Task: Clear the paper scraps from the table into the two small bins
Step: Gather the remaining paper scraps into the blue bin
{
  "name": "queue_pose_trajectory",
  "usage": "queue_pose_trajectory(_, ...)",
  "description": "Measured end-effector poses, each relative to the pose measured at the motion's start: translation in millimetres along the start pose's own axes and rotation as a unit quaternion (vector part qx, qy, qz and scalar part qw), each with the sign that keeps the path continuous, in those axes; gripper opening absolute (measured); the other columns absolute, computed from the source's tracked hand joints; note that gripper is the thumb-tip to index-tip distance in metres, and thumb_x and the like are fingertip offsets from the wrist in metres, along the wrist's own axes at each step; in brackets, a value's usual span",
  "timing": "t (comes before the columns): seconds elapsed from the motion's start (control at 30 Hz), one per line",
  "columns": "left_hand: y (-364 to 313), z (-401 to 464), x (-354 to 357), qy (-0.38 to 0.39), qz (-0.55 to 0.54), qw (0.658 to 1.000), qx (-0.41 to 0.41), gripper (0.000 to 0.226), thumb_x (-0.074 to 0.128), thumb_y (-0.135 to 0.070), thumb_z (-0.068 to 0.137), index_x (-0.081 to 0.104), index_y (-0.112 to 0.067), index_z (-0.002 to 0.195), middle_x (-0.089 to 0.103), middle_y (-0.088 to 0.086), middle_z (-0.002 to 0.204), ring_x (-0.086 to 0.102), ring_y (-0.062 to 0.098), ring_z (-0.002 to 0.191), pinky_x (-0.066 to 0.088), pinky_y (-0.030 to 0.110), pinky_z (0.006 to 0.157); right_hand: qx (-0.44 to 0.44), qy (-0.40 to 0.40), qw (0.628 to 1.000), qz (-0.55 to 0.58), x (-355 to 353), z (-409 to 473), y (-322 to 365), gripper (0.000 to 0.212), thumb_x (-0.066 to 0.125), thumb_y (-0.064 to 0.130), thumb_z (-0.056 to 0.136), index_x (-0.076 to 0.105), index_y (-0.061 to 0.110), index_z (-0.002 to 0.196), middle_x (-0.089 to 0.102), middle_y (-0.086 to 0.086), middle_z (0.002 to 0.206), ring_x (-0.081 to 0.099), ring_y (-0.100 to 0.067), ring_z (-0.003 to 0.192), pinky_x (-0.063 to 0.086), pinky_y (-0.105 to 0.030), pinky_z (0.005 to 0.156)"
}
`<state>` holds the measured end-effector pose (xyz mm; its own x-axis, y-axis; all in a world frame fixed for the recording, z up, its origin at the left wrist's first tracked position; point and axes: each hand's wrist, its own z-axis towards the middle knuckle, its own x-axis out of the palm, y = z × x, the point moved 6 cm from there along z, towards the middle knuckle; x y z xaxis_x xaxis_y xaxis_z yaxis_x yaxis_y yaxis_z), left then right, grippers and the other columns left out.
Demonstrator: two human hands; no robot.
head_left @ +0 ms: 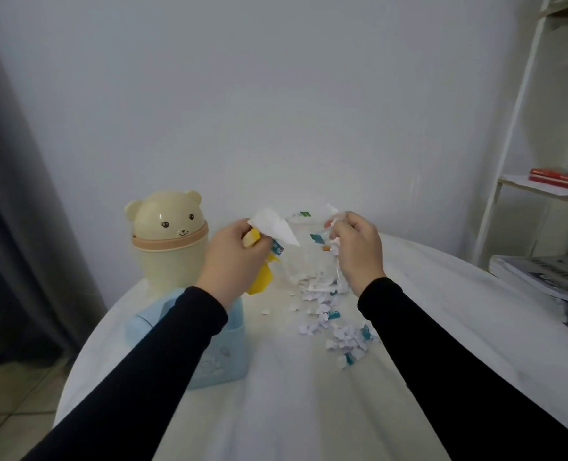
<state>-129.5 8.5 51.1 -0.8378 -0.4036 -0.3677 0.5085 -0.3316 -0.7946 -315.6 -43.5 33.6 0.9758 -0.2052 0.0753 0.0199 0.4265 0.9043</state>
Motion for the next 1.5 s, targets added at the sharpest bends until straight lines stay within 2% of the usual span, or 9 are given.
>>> queue_pose_trajectory(0.13,11.5,-3.4,-49.2,-0.024,0.015,0.999,-0.023,0.015,0.062,-0.024,0.087,0.066,-0.012,0.08,0.058,-0.005,0.063,0.048,0.009,0.058,0.04,0.018,0.054,-0.006,0.045,0.999,0.018,46.2,-14.5,14.4,0.017,0.046,0.007,0.081,0.055,0.005,0.066,0.056,0.021,0.058,0.042,-0.01,0.059,0.038,-0.03,0.061)
queue_pose_trajectory(0.37,61.7,-24.7,-90.5,-0.049,-0.051,0.995,-0.077,0.009,0.068,-0.03,0.082,0.068,-0.021,0.08,0.071,0.003,0.078,0.064,0.021,0.072,0.055,0.043,0.072,-0.005,0.094,0.995,0.045,107.1,-47.5,22.3,0.025,0.047,0.004,0.084,0.05,0.012,0.06,0.06,0.013,0.07,0.043,0.002,0.053,0.034,-0.015,0.051)
queue_pose_trajectory(0.57,68.5,-31.8,-91.8,-0.02,-0.03,0.998,-0.047,0.016,0.066,-0.021,0.086,0.068,-0.033,0.076,0.07,-0.012,0.067,0.058,0.001,0.059,0.05,0.018,0.056,0.002,0.138,0.99,0.022,137.7,-73.5,9.4,0.02,0.047,0.023,0.067,0.056,0.005,0.066,0.057,-0.002,0.074,0.045,-0.006,0.061,0.036,-0.014,0.052)
queue_pose_trajectory(0.83,79.8,-28.5,-81.0,0.043,0.045,0.998,-0.013,0.008,0.065,-0.024,0.085,0.07,-0.027,0.091,0.071,-0.005,0.078,0.065,0.018,0.077,0.053,0.033,0.071,-0.021,0.163,0.986,-0.03,139.1,-81.1,-4.1,0.033,0.044,0.026,0.069,0.059,-0.002,0.078,0.057,0.001,0.073,0.047,-0.006,0.065,0.037,-0.012,0.057)
queue_pose_trajectory(0.93,82.5,-28.9,-73.5,0.047,0.065,0.997,-0.014,0.007,0.064,-0.022,0.085,0.069,-0.025,0.089,0.071,-0.003,0.078,0.063,0.014,0.073,0.049,0.017,0.062,-0.021,0.182,0.982,-0.044,137.4,-83.0,-10.8,0.027,0.044,0.028,0.072,0.061,0.007,0.077,0.058,0.004,0.074,0.051,-0.006,0.071,0.039,-0.01,0.06)
queue_pose_trajectory(1.07,81.3,-27.7,-63.1,0.048,0.087,0.995,-0.005,0.014,0.063,-0.02,0.085,0.064,-0.034,0.088,0.067,-0.014,0.077,0.059,0.002,0.071,0.043,0.005,0.058,-0.032,0.191,0.976,-0.096,133.4,-81.5,-19.8,0.021,0.046,0.03,0.077,0.06,0.016,0.084,0.061,-0.004,0.093,0.053,-0.012,0.085,0.039,-0.017,0.069)
queue_pose_trajectory(1.2,78.7,-20.2,-44.4,0.046,0.103,0.994,0.006,0.008,0.06,-0.019,0.086,0.066,-0.016,0.089,0.068,-0.002,0.076,0.061,0.015,0.074,0.043,0.016,0.056,-0.096,0.188,0.956,-0.206,127.5,-74.7,-18.3,0.013,0.051,0.016,0.089,0.06,0.008,0.092,0.058,-0.008,0.099,0.052,-0.018,0.09,0.038,-0.012,0.068)
queue_pose_trajectory(1.33,75.3,-6.3,-29.1,0.108,0.142,0.984,0.023,0.012,0.054,-0.019,0.089,0.062,-0.011,0.093,0.066,0.002,0.086,0.058,0.019,0.08,0.043,0.025,0.066,-0.109,0.198,0.938,-0.263,126.2,-70.3,-15.4,0.013,0.05,0.019,0.091,0.055,0.007,0.094,0.054,-0.009,0.102,0.049,-0.02,0.09,0.033,-0.024,0.069)
queue_pose_trajectory(1.5,78.5,3.6,-27.6,0.169,0.221,0.958,0.069,0.005,0.049,-0.007,0.087,0.051,-0.004,0.084,0.056,0.011,0.085,0.048,0.021,0.076,0.033,0.02,0.059,-0.173,0.206,0.894,-0.36,141.6,-82.2,-11.5,0.016,0.046,0.014,0.088,0.052,0.007,0.102,0.043,-0.005,0.096,0.048,-0.025,0.089,0.041,-0.033,0.075)
